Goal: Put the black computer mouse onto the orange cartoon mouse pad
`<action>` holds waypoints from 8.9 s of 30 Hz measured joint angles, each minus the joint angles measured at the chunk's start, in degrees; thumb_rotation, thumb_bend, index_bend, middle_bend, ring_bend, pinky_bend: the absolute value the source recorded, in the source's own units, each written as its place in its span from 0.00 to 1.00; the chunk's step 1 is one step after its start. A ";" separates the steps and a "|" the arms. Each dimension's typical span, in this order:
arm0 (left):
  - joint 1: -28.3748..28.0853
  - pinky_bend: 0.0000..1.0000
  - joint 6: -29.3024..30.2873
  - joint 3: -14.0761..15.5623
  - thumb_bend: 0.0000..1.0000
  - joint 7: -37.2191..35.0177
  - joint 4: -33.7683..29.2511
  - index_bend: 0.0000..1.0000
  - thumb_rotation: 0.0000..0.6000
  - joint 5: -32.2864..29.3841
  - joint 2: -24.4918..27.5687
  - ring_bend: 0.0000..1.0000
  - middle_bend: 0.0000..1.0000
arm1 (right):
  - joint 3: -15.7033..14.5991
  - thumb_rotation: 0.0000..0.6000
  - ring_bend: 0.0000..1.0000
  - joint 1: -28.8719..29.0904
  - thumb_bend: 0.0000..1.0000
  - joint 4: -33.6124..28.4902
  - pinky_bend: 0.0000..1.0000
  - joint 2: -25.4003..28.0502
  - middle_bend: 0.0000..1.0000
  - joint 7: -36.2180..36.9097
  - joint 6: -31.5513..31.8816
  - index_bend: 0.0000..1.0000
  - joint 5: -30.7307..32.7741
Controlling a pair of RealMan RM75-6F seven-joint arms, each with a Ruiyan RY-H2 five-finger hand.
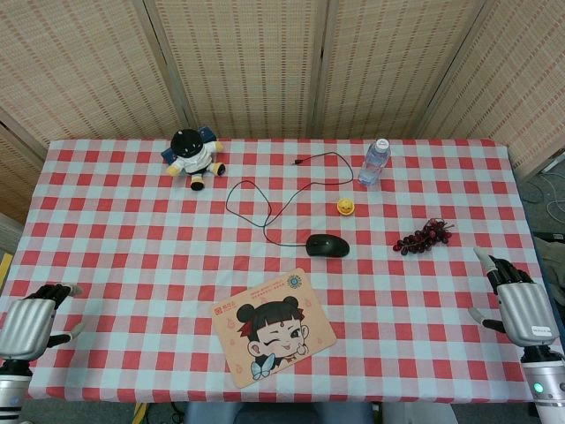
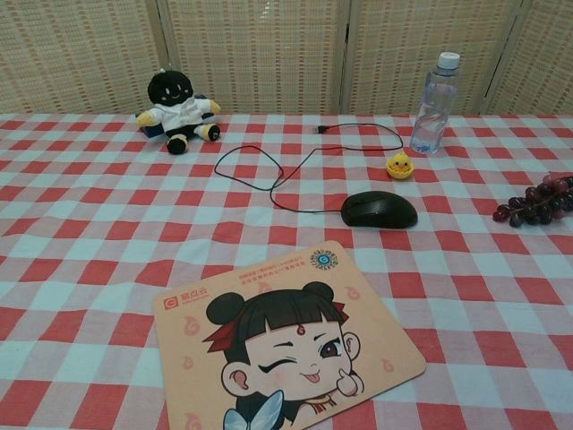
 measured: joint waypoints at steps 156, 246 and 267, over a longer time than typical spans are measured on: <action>0.74 0.55 -1.84 -1.34 0.17 -8.98 -0.04 0.60 1.00 -4.34 5.37 0.38 0.48 | 4.67 1.00 1.00 51.33 1.00 3.81 1.00 -13.51 1.00 -11.09 -49.91 0.38 36.63; -0.68 0.55 -5.25 -1.07 0.17 -5.04 0.83 0.61 1.00 -6.45 3.64 0.38 0.48 | -10.19 1.00 1.00 47.10 1.00 -5.96 1.00 -4.11 1.00 -16.46 -33.73 0.33 43.28; -0.95 0.55 -5.55 -0.85 0.17 -4.51 0.78 0.61 1.00 -6.36 3.28 0.38 0.48 | -10.01 1.00 1.00 39.83 1.00 -1.79 1.00 -6.56 1.00 -16.82 -34.90 0.26 39.15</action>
